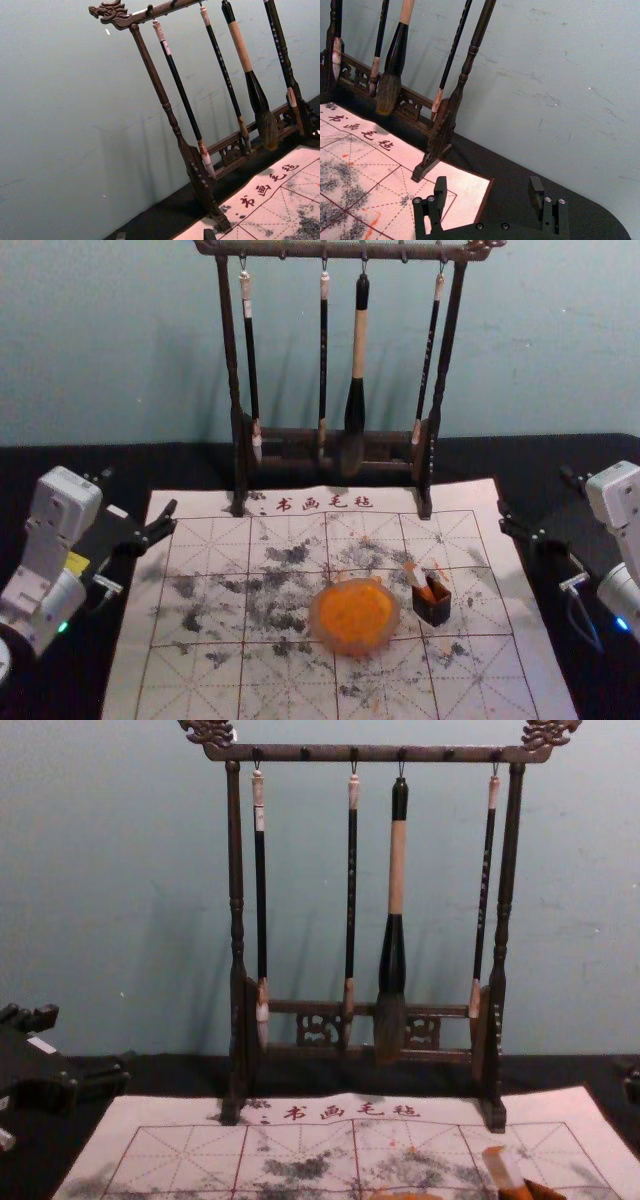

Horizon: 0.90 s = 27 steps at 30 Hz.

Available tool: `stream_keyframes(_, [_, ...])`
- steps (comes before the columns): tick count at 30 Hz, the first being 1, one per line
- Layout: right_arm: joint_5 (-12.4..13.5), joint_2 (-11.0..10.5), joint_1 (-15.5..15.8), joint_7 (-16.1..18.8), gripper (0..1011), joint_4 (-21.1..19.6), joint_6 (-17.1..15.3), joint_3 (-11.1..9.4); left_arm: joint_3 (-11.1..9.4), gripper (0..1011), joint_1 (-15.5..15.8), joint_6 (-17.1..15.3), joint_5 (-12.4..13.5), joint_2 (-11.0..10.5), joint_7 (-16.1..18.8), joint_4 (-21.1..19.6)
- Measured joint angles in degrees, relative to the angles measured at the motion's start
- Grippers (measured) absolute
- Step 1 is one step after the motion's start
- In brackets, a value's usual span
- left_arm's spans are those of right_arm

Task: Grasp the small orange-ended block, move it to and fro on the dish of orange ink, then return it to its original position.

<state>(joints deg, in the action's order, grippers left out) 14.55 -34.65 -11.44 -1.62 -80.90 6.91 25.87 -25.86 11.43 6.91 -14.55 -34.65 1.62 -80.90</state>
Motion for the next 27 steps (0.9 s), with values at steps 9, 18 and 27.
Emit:
stream_keyframes(9, [0.00,0.00,0.00,0.00,1002,0.00,0.00,0.00,0.00,1001,0.00,0.00,0.00,0.00,0.00,0.00])
stream_keyframes(18, [-0.01,0.00,0.00,0.00,1002,0.00,0.00,0.00,0.00,1001,0.00,0.00,0.00,0.00,0.00,0.00])
stream_keyframes(27, [0.00,0.00,0.00,0.00,1002,0.00,0.00,0.00,0.00,1001,0.00,0.00,0.00,0.00,0.00,0.00])
